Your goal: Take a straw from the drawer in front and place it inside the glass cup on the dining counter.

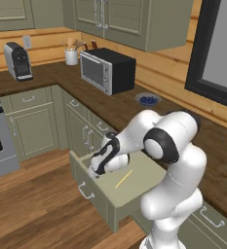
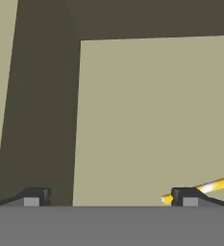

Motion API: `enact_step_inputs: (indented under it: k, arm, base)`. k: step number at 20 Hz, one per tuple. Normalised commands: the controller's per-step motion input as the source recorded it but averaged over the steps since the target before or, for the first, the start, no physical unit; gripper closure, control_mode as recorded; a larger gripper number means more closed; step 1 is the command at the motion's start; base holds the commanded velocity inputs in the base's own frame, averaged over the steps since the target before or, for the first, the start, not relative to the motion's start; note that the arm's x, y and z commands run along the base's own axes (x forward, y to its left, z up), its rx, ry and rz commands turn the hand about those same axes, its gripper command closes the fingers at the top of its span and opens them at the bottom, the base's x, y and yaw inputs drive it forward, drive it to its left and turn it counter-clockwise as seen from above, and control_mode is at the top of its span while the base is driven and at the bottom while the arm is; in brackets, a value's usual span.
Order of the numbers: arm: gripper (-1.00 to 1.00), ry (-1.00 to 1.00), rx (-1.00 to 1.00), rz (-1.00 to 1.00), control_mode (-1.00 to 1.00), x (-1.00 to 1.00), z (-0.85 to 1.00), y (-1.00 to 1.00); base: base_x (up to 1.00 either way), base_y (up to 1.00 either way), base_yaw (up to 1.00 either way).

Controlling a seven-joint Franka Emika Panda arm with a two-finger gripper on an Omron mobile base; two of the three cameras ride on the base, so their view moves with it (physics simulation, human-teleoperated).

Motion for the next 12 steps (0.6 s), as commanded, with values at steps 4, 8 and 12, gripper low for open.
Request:
enact_step_inputs:
  k: [4,8,12]
  arm:
    - [-1.0,0.08,0.01,-0.01,-1.0,0.66,-0.5,0.0]
    - [-1.0,0.1,0.02,0.0,-1.0,0.45,-0.52,0.0]
    - [-1.0,0.11,0.04,0.0,-1.0,0.08,-0.57,0.11]
  base:
    - [0.0,0.0,0.0]
    - [0.0,0.0,0.0]
    - [0.0,0.0,0.0]
